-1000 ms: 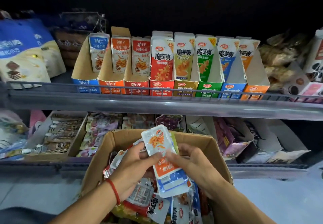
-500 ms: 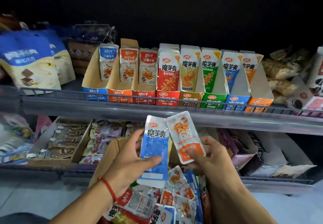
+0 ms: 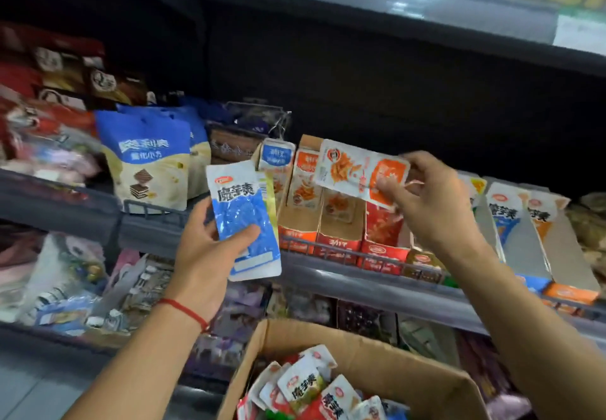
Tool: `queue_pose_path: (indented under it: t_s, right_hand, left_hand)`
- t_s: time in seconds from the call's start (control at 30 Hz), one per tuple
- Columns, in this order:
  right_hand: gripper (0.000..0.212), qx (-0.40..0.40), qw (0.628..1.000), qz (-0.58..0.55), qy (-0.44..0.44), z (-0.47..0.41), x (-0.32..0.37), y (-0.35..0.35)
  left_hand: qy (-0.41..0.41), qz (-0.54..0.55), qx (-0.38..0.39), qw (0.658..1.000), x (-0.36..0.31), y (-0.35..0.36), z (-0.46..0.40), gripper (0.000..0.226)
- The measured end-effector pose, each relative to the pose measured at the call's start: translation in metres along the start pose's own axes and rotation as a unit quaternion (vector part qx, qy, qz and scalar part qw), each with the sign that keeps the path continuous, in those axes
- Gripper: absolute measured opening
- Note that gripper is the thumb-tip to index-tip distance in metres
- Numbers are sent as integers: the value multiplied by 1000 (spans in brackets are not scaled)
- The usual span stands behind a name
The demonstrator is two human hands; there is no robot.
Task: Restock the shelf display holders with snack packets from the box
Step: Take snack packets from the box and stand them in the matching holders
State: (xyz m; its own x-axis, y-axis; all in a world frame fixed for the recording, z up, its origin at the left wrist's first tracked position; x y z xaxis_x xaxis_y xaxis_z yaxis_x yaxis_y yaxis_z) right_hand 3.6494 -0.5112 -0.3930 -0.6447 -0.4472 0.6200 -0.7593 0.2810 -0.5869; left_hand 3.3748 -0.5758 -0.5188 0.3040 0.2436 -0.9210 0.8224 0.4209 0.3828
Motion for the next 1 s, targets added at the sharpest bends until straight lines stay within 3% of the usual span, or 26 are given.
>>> queue_pose_path:
  t_s: [0.13,0.23,0.5,0.6,0.73,0.8,0.87,0.93,1.0]
  right_hand:
    - [19,37,989,129,-69,-64,25,43]
    - [17,103,967,221,-69,-97,31,72]
    - [26,226,907,330,-128,-122,32,139]
    - [26,211,905,348,-125,-124,22,150]
    - [23,124,886,415,-168,-123,19,147]
    - [25,76,896,387,-204,-117,26,143]
    - [23,54,934,280,-216,-105,39,137]
    - [23,82,963,139,-218,-86,55,129]
    - [31,175,948,62,-259,-59,76,121]
  left_hand:
    - [-4,41,-20,999,-4,-22,-12,51]
    - [-6,58,-19,998,-10,-29,-16,47]
    - [-35,35,7,999,-9,-23,-13,54]
    - [-41,31,21,998,-9,-20,-12,56]
    - [-48,34,44,997,-10,-14,-10,56]
    - [-50,32,52,997,-10,-11,-8,54]
    - [-51,17,66,996,-11,-7,-5,50]
    - [-51,-1,83,995,-10,-3,-3,47]
    - [-57,-19,108,992,-9,1,0,46]
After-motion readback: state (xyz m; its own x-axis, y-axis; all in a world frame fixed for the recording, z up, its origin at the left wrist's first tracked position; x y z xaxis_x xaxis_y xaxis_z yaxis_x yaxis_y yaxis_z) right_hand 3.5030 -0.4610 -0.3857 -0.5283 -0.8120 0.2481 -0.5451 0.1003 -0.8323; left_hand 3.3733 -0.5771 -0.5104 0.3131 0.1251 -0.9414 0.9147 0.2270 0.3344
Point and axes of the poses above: each hand's wrist, its own z-axis away from the middle knuckle, its own y-axis out of the palm, x = y × z, the point moved 6 cm from there along -z, towards the middle knuckle
